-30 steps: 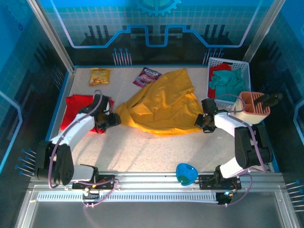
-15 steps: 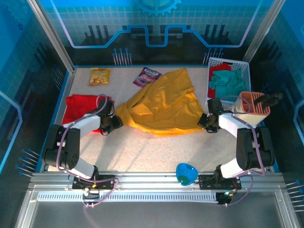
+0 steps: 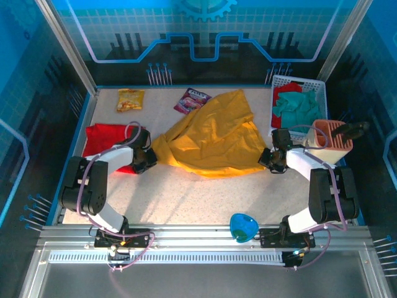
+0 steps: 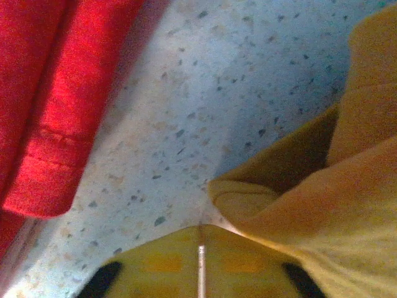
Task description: Fold and stack the t-shirts
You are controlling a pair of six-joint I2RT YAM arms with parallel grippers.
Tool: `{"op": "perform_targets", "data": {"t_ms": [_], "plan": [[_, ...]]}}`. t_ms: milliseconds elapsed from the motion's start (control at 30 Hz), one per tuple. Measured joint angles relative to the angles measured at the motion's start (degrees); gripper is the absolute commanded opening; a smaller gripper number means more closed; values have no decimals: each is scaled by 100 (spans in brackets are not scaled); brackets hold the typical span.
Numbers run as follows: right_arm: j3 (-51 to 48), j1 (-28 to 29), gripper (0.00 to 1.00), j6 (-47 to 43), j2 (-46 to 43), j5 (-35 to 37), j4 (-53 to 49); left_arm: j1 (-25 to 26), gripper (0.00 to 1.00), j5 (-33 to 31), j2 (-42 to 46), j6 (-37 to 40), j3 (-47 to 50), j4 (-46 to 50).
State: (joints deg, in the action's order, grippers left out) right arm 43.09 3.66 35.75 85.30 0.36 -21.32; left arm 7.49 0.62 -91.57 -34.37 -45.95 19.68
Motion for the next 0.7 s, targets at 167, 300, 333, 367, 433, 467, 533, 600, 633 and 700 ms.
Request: {"op": "perform_targets", "data": {"t_ms": [167, 300, 333, 367, 433, 467, 533, 600, 633, 700], "plan": [[0, -76, 0, -20, -76, -59, 0, 111, 0, 70, -15, 35, -280, -245], [0, -107, 0, -20, -87, -90, 0, 197, 0, 68, 354, 153, -529, 11], [0, -111, 0, -20, -87, -92, -2, 216, 0, 68, 492, 177, -573, 120], [0, -111, 0, -20, -90, -90, -2, 243, 0, 68, 675, 208, -629, 282], [0, -111, 0, -20, -109, -90, -2, 282, 0, 68, 1014, 282, -739, 588], [2, -114, 0, -20, -120, -90, -4, 289, 0, 68, 1198, 308, -815, 769], [13, -116, 0, -20, -142, -92, -11, 299, 0, 68, 1519, 341, -977, 1069], [48, -136, 0, -20, -142, -94, -20, 299, 0, 68, 1759, 376, -1158, 1298], [61, -146, 0, -20, -142, -105, -20, 299, 10, 68, 1810, 398, -1217, 1360], [90, -155, 0, -17, -142, -111, -17, 299, 41, 68, 1838, 459, -1211, 1364]]}}
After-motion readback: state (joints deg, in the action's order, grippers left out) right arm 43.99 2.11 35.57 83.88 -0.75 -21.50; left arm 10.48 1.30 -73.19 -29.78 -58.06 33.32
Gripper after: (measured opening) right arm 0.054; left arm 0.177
